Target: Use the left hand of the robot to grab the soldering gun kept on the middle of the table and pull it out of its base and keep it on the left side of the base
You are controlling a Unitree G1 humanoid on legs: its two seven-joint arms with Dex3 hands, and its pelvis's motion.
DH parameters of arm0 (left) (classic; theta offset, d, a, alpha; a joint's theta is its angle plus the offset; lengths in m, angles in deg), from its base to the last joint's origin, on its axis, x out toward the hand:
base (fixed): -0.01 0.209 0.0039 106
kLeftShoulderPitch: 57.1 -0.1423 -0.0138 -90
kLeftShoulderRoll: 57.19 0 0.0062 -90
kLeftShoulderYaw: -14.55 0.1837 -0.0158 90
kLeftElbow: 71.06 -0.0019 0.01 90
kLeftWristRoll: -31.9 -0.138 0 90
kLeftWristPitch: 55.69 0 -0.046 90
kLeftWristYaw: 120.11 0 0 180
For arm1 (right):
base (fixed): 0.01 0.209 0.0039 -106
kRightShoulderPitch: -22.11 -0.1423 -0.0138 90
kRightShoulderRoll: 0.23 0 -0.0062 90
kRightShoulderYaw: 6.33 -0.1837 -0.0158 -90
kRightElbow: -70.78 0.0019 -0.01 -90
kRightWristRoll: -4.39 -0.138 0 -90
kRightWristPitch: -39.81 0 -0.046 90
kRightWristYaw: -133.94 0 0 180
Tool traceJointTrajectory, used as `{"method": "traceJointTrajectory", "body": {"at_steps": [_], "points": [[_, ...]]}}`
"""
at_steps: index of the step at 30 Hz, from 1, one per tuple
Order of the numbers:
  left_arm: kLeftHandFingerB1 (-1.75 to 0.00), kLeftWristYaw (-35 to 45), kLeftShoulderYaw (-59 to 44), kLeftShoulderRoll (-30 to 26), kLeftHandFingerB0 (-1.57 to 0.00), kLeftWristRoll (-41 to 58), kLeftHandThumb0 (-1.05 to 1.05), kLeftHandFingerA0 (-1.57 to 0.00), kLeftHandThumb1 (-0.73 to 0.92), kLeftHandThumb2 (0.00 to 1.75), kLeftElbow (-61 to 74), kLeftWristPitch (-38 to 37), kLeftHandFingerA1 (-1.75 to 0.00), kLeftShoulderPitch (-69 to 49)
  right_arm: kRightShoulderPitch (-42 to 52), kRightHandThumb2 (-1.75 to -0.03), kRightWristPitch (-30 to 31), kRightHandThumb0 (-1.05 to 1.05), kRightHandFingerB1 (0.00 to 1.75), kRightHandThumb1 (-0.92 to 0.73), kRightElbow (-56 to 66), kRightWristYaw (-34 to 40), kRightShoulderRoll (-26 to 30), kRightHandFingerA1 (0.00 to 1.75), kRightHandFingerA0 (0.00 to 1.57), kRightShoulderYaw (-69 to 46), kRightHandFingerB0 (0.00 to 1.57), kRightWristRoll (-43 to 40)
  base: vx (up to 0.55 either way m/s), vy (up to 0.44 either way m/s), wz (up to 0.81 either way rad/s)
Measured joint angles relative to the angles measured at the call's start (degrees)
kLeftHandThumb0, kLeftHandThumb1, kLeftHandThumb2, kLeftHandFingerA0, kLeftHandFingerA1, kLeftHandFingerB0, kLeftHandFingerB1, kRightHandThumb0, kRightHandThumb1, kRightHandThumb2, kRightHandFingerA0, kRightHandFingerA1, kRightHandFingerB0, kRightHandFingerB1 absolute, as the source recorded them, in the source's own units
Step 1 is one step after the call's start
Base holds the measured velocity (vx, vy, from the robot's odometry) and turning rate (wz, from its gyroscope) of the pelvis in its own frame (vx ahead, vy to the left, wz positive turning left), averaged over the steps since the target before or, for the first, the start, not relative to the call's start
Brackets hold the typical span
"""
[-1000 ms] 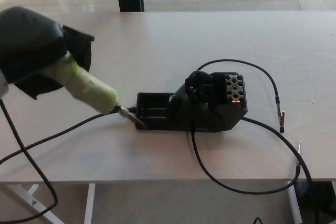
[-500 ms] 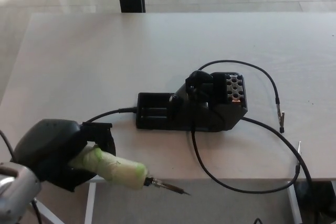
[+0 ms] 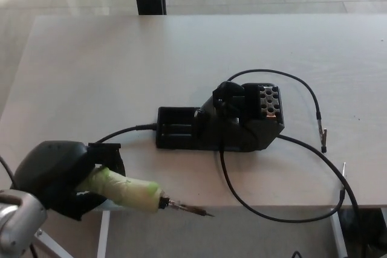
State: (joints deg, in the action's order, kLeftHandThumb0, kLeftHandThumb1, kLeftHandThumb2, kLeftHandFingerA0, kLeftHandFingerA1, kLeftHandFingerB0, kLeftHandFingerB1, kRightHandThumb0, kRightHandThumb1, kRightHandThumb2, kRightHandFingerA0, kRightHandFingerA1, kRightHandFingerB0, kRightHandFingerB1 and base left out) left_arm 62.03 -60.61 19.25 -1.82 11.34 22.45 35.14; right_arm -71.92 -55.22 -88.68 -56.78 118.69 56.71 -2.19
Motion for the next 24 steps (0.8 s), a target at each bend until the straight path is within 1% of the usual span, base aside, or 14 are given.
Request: {"method": "traceJointTrajectory", "body": {"at_steps": [2, 3, 7, 8, 10, 11, 12, 16, 17, 18, 19, 20, 22, 24], "points": [[-1.44, 0.2, -0.5, 0.3, -0.7, 0.4, -0.21, -0.82, 0.65, 1.06, -0.1, 0.1, -1.75, 0.0, 0.0, -0.86, 0.0, -0.55, 0.49, -0.51, 0.0, 0.1, 0.0, 0.72, 0.64, 0.0, 0.26, -0.1, 0.0, 0.0, 0.0], [-1.51, 0.6, -1.2, 0.9, -0.72, 1.1, -0.23, -0.89, 0.6, 0.99, 0.0, 0.4, -1.75, -0.1, -0.1, -0.59, 0.1, -0.51, 0.37, -0.64, 0.0, 0.1, 0.0, 0.68, 0.69, 0.0, 0.33, -0.2, 0.0, 0.0, 0.0], [-1.54, 2.2, -4.0, 4.1, -0.76, 3.9, -0.21, -0.96, 0.55, 1.07, 0.1, 1.9, -1.75, 0.3, -0.2, -0.59, 0.1, -0.52, 0.37, -0.64, 0.1, 0.1, 0.0, 0.68, 0.69, 0.0, 0.34, -0.2, 0.0, 0.0, 0.0], [-1.22, 2.7, -4.9, 4.9, -0.96, 4.8, -0.31, -1.24, 0.53, 1.11, 0.1, 2.4, -1.4, 0.7, -0.2, -0.59, 0.2, -0.5, 0.38, -0.64, 0.1, 0.1, 0.0, 0.67, 0.71, 0.0, 0.36, -0.2, 0.0, 0.0, 0.0], [-1.23, 3.7, -6.5, 6.0, -0.98, 6.2, -0.29, -1.25, 0.54, 1.12, -0.2, 3.5, -1.41, 1.6, -0.3, -0.59, 0.2, -0.49, 0.39, -0.64, 0.1, 0.1, 0.0, 0.68, 0.7, 0.0, 0.37, -0.2, 0.0, 0.0, 0.0], [-1.47, 4.1, -7.3, 6.4, -0.83, 6.9, -0.14, -0.97, 0.49, 1.24, -0.2, 4.0, -1.74, 2.0, -0.4, -0.59, 0.2, -0.49, 0.38, -0.64, 0.1, 0.1, 0.0, 0.68, 0.71, 0.0, 0.37, -0.2, 0.0, 0.0, 0.0], [-1.45, 4.5, -8.1, 6.9, -0.81, 7.6, -0.14, -0.95, 0.51, 1.21, -0.3, 4.6, -1.73, 2.4, -0.4, -0.86, 0.2, -0.54, 0.51, -0.51, 0.1, 0.1, 0.0, 0.73, 0.67, 0.0, 0.32, -0.2, 0.0, 0.0, 0.0], [-1.5, 6.6, -11.0, 8.8, -0.78, 10.5, -0.17, -0.93, 0.57, 1.12, -1.5, 6.9, -1.75, 3.4, -0.5, -0.59, 0.2, -0.51, 0.38, -0.64, 0.0, 0.1, 0.0, 0.64, 0.69, 0.0, 0.4, -0.2, 0.0, 0.0, 0.0], [-1.52, 7.1, -11.5, 9.3, -0.78, 11.2, -0.17, -0.9, 0.55, 1.16, -1.7, 7.6, -1.75, 3.4, -0.5, -0.87, 0.2, -0.56, 0.51, -0.52, 0.0, 0.1, 0.0, 0.7, 0.64, 0.1, 0.35, -0.2, 0.0, 0.0, 0.0], [-1.52, 7.5, -11.8, 9.7, -0.78, 11.6, -0.17, -0.9, 0.55, 1.16, -1.8, 8.1, -1.75, 3.4, -0.5, -0.87, 0.2, -0.56, 0.51, -0.52, 0.0, 0.1, 0.0, 0.7, 0.64, 0.1, 0.35, -0.2, 0.0, 0.0, 0.0], [-1.47, 8.0, -12.2, 10.1, -0.72, 12.3, -0.15, -0.92, 0.52, 1.09, -2.1, 8.7, -1.74, 3.4, -0.5, -0.88, 0.2, -0.54, 0.53, -0.52, 0.0, 0.1, 0.0, 0.7, 0.65, 0.1, 0.37, -0.2, 0.0, 0.0, 0.0], [-1.45, 8.9, -12.8, 10.6, -0.74, 13.3, -0.15, -0.84, 0.61, 1.12, -2.5, 9.6, -1.68, 3.4, -0.6, -0.6, 0.2, -0.49, 0.4, -0.65, 0.0, 0.1, 0.0, 0.63, 0.69, 0.2, 0.45, -0.1, 0.0, 0.0, 0.0], [-1.33, 10.1, -12.9, 10.9, -0.74, 14.3, -0.16, -0.83, 0.61, 1.12, -3.2, 10.4, -1.66, 3.4, -0.6, -0.59, 0.2, -0.49, 0.4, -0.65, 0.0, 0.1, 0.0, 0.64, 0.69, 0.3, 0.46, -0.1, 0.0, 0.0, 0.0], [-0.71, 12.1, -11.9, 10.1, -0.64, 14.9, -0.26, -0.78, 0.73, 0.86, -4.1, 10.8, -1.56, 3.4, -0.7, -0.6, 0.2, -0.49, 0.4, -0.65, 0.0, 0.1, 0.0, 0.64, 0.68, 0.5, 0.46, -0.1, 0.0, 0.0, 0.0]]}}
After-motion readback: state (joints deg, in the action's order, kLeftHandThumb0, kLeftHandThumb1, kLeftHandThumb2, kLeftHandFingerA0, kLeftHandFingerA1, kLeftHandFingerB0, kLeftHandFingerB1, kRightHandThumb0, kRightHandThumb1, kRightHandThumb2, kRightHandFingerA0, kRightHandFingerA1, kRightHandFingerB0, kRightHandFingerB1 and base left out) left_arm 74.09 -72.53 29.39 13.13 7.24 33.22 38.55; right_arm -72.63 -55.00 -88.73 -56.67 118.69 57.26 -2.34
